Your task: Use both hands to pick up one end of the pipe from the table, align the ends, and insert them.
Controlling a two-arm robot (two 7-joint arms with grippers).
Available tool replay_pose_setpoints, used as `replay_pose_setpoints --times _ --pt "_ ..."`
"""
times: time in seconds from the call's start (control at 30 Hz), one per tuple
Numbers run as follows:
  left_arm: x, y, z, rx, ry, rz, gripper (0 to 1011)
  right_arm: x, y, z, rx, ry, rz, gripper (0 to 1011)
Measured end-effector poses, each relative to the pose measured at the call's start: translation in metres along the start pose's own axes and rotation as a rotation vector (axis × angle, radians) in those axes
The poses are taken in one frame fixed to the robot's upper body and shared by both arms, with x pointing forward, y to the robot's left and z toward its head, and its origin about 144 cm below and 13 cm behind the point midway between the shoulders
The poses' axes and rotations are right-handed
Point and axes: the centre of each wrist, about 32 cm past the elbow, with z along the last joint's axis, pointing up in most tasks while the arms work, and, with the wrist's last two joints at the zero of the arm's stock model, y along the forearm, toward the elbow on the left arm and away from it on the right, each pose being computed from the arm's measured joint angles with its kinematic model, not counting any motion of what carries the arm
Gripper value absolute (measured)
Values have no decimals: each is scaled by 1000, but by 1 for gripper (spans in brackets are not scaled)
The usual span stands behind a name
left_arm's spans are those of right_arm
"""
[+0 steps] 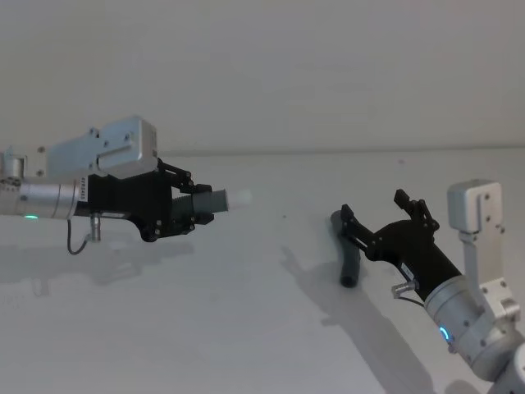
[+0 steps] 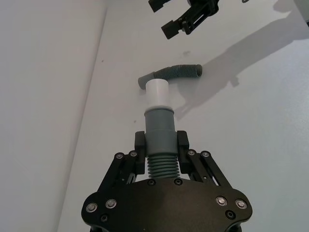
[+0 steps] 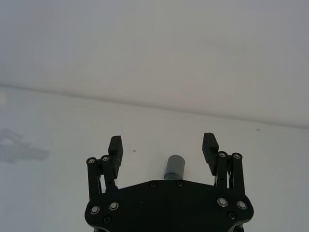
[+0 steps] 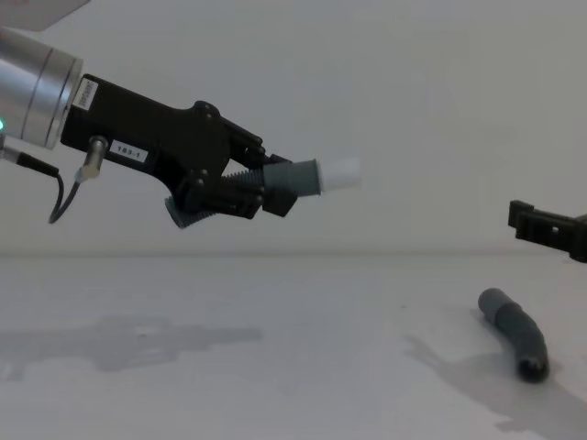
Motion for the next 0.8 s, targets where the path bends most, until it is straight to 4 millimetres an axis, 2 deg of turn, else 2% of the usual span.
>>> replay_pose_setpoints --times 0.33,0.8 --pt "0 1 0 1 -1 1 344 6 16 18 -103 11 25 1003" --pt "-1 1 0 2 -1 0 344 15 53 49 -300 28 74 1003"
